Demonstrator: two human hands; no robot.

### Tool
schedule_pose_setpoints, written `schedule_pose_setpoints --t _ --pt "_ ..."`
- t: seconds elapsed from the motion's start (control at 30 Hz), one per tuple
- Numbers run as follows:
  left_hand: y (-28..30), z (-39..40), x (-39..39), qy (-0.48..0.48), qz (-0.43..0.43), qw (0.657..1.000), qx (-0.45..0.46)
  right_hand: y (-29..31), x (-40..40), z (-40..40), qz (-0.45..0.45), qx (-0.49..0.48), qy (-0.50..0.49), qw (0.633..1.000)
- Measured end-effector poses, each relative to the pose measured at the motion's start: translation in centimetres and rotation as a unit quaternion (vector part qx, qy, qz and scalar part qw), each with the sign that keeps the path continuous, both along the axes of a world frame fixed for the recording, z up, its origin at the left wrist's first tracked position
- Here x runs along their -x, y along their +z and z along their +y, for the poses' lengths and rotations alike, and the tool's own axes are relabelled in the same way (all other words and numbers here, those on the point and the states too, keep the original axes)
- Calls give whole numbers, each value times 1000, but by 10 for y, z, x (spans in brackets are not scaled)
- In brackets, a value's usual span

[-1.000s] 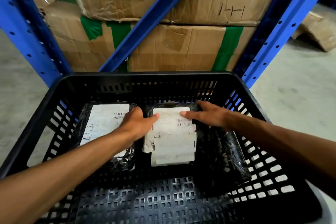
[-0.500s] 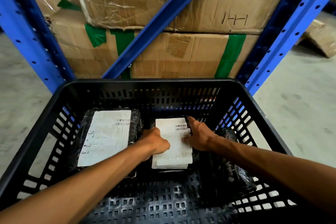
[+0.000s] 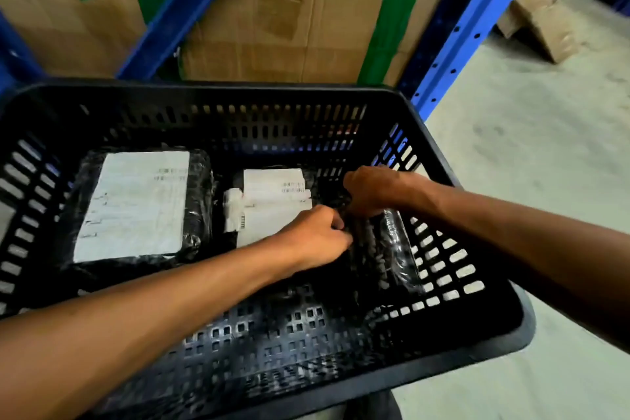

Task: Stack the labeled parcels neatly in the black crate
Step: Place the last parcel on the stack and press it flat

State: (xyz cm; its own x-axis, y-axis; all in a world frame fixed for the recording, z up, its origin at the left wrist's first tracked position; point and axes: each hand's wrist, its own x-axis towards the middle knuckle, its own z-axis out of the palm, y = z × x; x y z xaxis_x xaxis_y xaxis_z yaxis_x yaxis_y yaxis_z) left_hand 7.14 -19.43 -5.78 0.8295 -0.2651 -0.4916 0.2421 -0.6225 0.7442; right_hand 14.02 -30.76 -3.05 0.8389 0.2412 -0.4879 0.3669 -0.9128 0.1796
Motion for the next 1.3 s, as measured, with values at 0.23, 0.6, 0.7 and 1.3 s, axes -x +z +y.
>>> schedule_pose_setpoints --t 0.23,0.6,0.7,1.3 --pt "-14 -20 23 32 218 953 207 10 16 5 65 18 -15 998" --pt "33 39 -15 82 -73 988 105 66 -35 19 78 -232 -170 955" --pt "60 75 -31 66 -89 983 149 76 -36 12 38 -328 -125 936" --pt "57 137 -44 169 -42 976 132 60 -27 -12 164 -534 -154 815"
